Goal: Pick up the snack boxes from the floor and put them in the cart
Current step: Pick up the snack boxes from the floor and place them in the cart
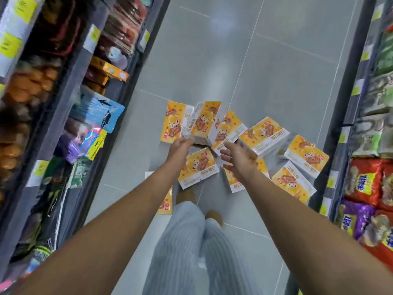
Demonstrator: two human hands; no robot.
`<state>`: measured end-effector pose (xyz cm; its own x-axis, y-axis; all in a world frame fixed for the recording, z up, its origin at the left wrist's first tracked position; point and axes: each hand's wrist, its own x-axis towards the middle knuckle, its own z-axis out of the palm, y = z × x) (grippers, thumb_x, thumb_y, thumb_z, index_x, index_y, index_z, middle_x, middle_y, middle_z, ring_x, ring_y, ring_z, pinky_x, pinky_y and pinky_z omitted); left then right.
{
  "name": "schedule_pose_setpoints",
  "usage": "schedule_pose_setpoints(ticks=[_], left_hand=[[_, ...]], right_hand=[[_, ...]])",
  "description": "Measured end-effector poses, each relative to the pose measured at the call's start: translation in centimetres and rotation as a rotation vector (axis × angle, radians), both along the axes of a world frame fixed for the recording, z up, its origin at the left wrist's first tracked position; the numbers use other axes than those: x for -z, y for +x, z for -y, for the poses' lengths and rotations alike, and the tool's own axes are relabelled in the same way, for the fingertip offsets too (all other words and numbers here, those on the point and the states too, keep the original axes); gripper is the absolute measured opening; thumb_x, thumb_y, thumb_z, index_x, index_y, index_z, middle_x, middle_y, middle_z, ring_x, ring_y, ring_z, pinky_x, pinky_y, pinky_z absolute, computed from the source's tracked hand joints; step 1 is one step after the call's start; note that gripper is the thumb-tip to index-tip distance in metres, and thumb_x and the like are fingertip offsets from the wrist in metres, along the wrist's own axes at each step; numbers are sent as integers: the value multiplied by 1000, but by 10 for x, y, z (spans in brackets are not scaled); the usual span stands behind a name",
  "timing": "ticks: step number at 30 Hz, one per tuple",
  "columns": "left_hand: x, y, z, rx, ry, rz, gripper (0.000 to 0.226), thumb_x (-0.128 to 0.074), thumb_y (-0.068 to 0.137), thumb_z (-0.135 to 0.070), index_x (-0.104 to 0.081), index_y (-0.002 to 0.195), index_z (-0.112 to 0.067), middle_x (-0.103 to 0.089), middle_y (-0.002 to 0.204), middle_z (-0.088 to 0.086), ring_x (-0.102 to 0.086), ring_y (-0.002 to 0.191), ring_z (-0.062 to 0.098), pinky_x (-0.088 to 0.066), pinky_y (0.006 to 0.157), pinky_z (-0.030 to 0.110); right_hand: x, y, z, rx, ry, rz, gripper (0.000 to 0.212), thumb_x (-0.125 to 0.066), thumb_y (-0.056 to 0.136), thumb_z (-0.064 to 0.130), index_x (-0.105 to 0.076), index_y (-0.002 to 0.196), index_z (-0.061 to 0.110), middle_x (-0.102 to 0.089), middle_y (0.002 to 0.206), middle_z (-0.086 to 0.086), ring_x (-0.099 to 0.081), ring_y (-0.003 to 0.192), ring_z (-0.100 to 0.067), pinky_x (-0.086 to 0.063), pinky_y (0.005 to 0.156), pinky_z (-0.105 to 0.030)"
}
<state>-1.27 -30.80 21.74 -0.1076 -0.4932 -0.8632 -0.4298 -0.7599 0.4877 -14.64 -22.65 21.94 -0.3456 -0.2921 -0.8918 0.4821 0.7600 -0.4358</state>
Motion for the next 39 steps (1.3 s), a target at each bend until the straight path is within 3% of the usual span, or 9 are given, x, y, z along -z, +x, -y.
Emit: schedule_pose_setpoints(ticks=[5,10,15,20,26,29,34,36,39], left_hand=[[88,-25,22,-56,96,-3,21,-50,97,-29,-52,114,-19,-52,96,-6,-51,89,11,-39,78,27],[179,-43,24,-82,172,-5,33,-51,96,-33,-50,125,-16,-47,112,0,-45,106,19,-33,87,33],[278,-59,25,-104,249,30,47,-49,95,-42,-45,135,-17,-50,124,-3,-46,123,21,-34,87,35],[347,-63,26,-148,326,3,48,-45,95,-47,-43,138,-24,-48,139,-1,-43,127,21,-33,87,38],[366,-53,30,-206,309,53,59,-50,90,-54,-45,137,-19,-52,134,2,-46,124,24,-34,92,40],[358,-50,34,-243,278,129,103,-57,61,-76,-31,145,-22,-46,141,4,-43,130,28,-32,107,48],[308,-45,49,-224,135,210,92,-56,88,-52,-1,152,-15,-17,158,10,-25,142,29,-28,112,43],[283,-41,52,-144,104,218,86,-51,90,-55,-10,152,-13,-21,157,9,-27,141,28,-31,108,40],[240,-28,53,-55,106,188,70,-48,88,-60,-47,135,-8,-52,135,10,-50,123,28,-40,89,31]], right_hand=[[96,-17,30,3,47,10,28,-51,98,31,-53,122,17,-55,135,-14,-53,117,-26,-39,102,-42],[191,-33,51,-23,65,-6,36,-55,96,33,-52,125,12,-56,129,-13,-57,111,-27,-43,88,-41],[286,-36,68,-12,9,-3,67,-59,95,32,-24,149,14,-42,126,7,-41,116,-12,-35,95,-29],[361,-32,82,5,7,-73,108,-70,82,49,2,154,13,-27,154,-4,-32,139,-23,-30,114,-37],[379,-27,87,62,1,-103,108,-74,63,54,-22,148,14,-46,142,-9,-49,128,-29,-41,107,-47],[366,-34,85,41,5,-85,87,-74,64,51,-37,134,15,-58,125,-9,-61,112,-31,-51,95,-48],[318,-36,66,19,3,-62,71,-70,75,43,-42,133,14,-63,117,-9,-67,96,-25,-59,69,-30],[293,-33,53,-8,12,-11,77,-69,69,53,-47,132,13,-64,119,-10,-67,97,-26,-58,73,-34],[245,-32,36,-45,9,88,69,-66,68,58,-59,120,15,-69,105,-7,-69,83,-20,-51,57,-24]])
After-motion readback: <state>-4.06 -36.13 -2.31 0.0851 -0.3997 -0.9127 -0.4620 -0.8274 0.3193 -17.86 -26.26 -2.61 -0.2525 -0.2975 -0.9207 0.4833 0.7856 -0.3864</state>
